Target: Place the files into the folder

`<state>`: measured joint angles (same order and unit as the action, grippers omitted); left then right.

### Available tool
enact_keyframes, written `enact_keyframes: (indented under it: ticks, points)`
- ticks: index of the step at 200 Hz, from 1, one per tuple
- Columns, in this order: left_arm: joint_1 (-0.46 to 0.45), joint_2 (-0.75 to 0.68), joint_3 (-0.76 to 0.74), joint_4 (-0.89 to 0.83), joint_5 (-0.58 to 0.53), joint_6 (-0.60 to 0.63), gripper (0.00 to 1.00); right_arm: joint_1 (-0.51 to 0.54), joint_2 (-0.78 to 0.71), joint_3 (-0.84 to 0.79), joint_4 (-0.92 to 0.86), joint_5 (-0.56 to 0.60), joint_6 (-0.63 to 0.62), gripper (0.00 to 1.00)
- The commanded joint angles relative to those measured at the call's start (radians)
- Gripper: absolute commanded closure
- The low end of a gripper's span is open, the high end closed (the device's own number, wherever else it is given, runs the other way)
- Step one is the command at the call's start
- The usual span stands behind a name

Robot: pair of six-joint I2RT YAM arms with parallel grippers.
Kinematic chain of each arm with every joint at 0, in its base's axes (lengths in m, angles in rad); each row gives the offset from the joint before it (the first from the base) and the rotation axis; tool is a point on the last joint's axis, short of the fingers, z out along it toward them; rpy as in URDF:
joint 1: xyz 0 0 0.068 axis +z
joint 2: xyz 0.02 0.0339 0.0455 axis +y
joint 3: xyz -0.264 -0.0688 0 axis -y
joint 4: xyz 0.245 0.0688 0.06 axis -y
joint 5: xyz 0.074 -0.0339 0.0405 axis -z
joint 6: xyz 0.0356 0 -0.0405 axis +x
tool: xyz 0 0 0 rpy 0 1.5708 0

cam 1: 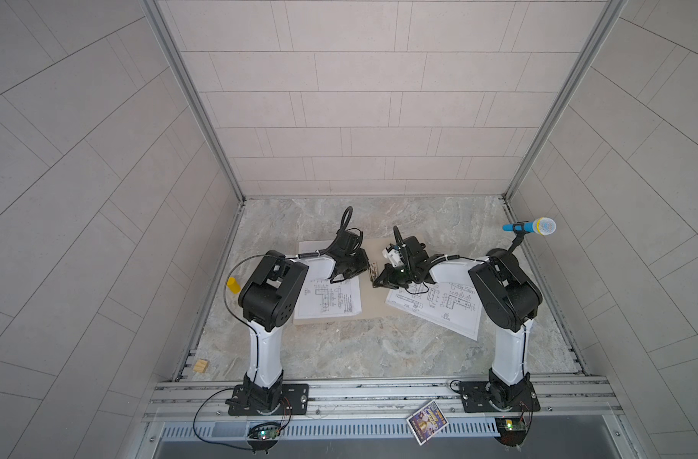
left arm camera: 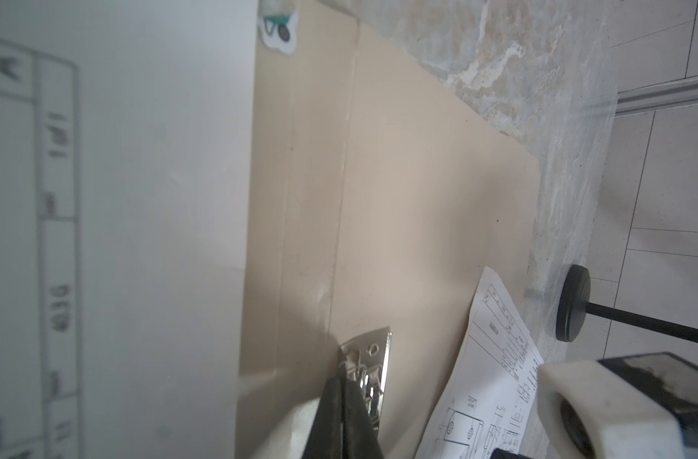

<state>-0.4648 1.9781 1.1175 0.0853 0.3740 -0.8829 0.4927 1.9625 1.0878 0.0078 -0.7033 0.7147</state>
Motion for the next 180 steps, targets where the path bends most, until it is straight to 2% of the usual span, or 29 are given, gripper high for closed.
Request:
enact_keyframes:
  ticks: [1, 105, 151, 180]
  points:
    - [0.006, 0.003, -0.016, -0.013, -0.009, 0.005, 0.98, 0.009, 0.052, -0.024, -0.090, 0.065, -0.034, 1.00]
    - [0.006, 0.022, -0.013, -0.004, 0.007, 0.007, 0.98, -0.004, 0.050, -0.064, -0.140, 0.213, -0.021, 1.00]
    - [0.006, 0.027, -0.015, 0.004, 0.017, 0.007, 0.98, -0.016, 0.015, -0.100, -0.078, 0.251, 0.024, 1.00]
    - [0.006, 0.031, -0.015, 0.014, 0.022, 0.007, 0.98, -0.032, -0.020, -0.163, 0.043, 0.233, 0.101, 1.00]
